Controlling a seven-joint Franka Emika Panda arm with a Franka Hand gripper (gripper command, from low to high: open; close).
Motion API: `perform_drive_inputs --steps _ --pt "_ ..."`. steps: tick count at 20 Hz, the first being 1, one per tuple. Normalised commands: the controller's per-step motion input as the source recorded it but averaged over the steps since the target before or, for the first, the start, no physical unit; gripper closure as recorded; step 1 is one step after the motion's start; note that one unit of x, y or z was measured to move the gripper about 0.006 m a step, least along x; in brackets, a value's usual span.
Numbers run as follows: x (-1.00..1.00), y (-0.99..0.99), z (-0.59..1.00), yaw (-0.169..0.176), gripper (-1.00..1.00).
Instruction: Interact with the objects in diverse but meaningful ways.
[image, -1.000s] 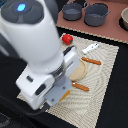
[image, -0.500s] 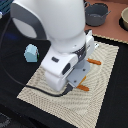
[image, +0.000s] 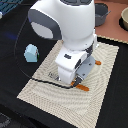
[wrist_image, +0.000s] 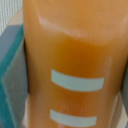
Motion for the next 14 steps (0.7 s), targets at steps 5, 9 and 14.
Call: perform_drive_inputs --steps 5,9,14 --pt "0.00 0.40 0.15 0.022 1.00" --pt "-0.06 0.53 0.00 0.052 1.00" --pt "-0.03 0.47 -0.01 0.054 1.00"
